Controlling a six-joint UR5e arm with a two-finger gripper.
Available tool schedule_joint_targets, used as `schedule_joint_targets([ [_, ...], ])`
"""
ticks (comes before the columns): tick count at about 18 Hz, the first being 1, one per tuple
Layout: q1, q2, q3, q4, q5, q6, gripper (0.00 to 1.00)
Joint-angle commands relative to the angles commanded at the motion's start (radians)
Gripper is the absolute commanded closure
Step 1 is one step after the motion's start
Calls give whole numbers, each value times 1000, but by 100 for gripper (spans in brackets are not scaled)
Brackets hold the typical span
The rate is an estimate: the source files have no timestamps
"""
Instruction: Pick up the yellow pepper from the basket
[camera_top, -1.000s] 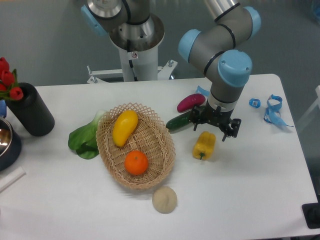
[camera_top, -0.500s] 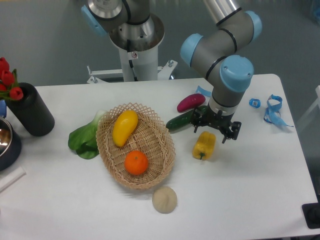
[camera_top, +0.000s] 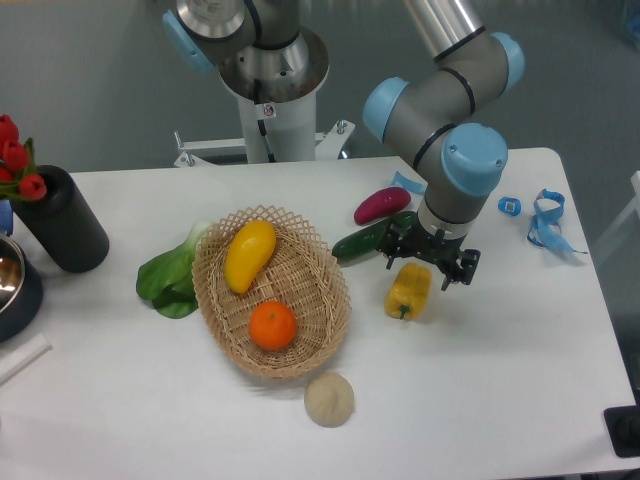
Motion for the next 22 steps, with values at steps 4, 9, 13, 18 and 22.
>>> schedule_joint_targets([
  [4, 2, -5, 5, 0, -2, -2, 0],
  [9, 23, 9, 6, -3, -9, 2, 0],
  [13, 26, 23, 23, -2, -8, 2, 0],
  [18, 32, 32, 20, -2, -9, 0, 0],
  [22, 32, 37, 20, -2, -9, 0, 0],
])
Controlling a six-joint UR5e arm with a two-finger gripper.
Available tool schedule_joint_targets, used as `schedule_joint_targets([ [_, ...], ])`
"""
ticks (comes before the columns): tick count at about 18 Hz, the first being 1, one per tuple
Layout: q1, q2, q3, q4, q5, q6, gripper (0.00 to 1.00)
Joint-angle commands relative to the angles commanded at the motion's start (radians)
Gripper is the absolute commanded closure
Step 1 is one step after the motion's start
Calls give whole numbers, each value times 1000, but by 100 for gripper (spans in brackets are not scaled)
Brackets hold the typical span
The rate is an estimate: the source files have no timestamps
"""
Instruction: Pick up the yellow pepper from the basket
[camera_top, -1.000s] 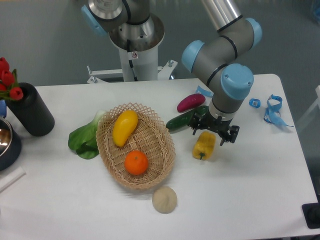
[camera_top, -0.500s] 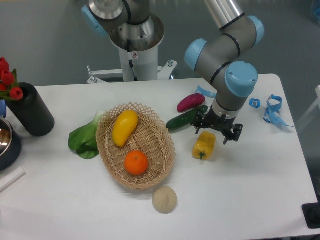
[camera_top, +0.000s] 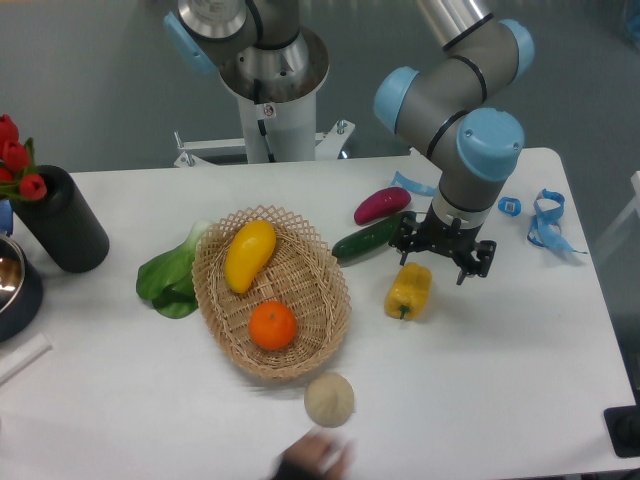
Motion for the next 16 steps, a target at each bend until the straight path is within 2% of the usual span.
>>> schedule_joint_targets([
  [9, 5, 12, 3, -2, -8, -6, 0],
  [16, 2, 43, 3, -12, -20, -11, 0],
])
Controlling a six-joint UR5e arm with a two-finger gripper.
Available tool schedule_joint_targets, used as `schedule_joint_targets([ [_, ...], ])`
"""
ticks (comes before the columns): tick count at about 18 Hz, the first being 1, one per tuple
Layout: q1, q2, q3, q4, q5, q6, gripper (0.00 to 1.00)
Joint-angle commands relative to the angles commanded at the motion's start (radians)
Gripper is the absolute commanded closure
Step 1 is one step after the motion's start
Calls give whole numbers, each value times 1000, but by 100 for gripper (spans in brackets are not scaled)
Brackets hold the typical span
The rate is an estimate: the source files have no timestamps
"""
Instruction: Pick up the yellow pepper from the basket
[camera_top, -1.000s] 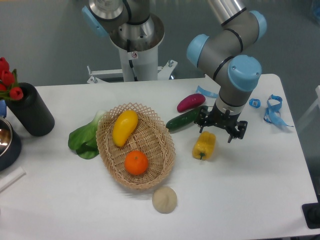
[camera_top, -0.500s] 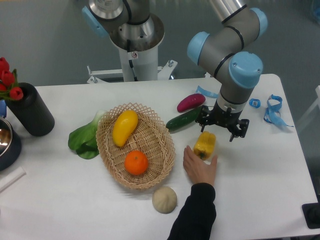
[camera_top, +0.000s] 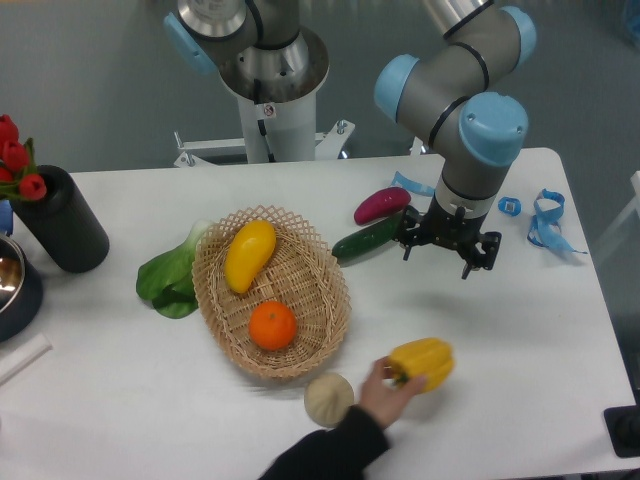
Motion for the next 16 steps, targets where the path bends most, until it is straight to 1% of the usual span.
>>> schedule_joint_targets([
  [2, -8, 18, 0, 0, -8, -20, 0],
  [7, -52, 34, -5, 0, -34, -87, 0],
  [12, -121, 49, -35, 0, -34, -130, 0],
  [16, -144, 69, -66, -2, -34, -129, 0],
])
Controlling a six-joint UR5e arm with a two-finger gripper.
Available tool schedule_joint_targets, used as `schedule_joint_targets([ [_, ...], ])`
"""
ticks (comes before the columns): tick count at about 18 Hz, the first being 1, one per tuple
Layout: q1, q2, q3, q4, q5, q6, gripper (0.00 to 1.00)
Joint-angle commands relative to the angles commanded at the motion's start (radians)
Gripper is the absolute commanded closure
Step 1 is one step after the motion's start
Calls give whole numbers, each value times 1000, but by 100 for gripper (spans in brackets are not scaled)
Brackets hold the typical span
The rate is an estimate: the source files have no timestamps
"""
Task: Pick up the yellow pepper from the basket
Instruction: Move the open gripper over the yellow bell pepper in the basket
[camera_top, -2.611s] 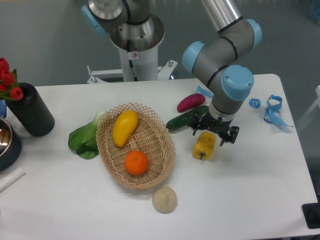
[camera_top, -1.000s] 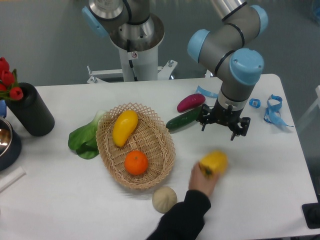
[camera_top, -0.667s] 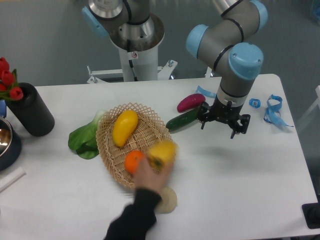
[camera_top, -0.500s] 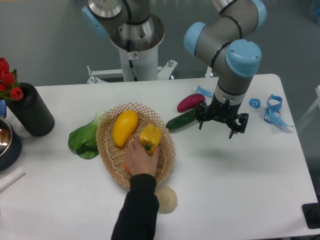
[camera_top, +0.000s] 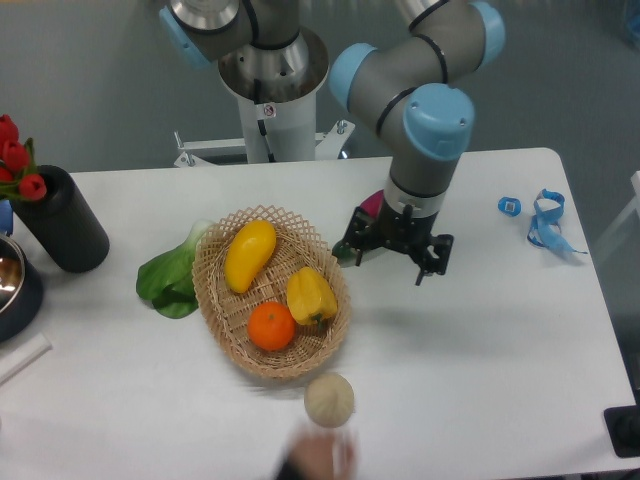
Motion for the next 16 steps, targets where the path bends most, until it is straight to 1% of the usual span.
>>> schedule_joint_targets([
  [3, -26, 14, -34, 2, 2, -6, 0],
  [7, -75, 3, -45, 2, 5, -73, 0],
  [9, -95, 2, -52, 2, 5, -141, 0],
  [13, -130, -3, -66, 17, 6, -337, 0],
  [16, -149, -15, -66, 18, 8, -428, 0],
])
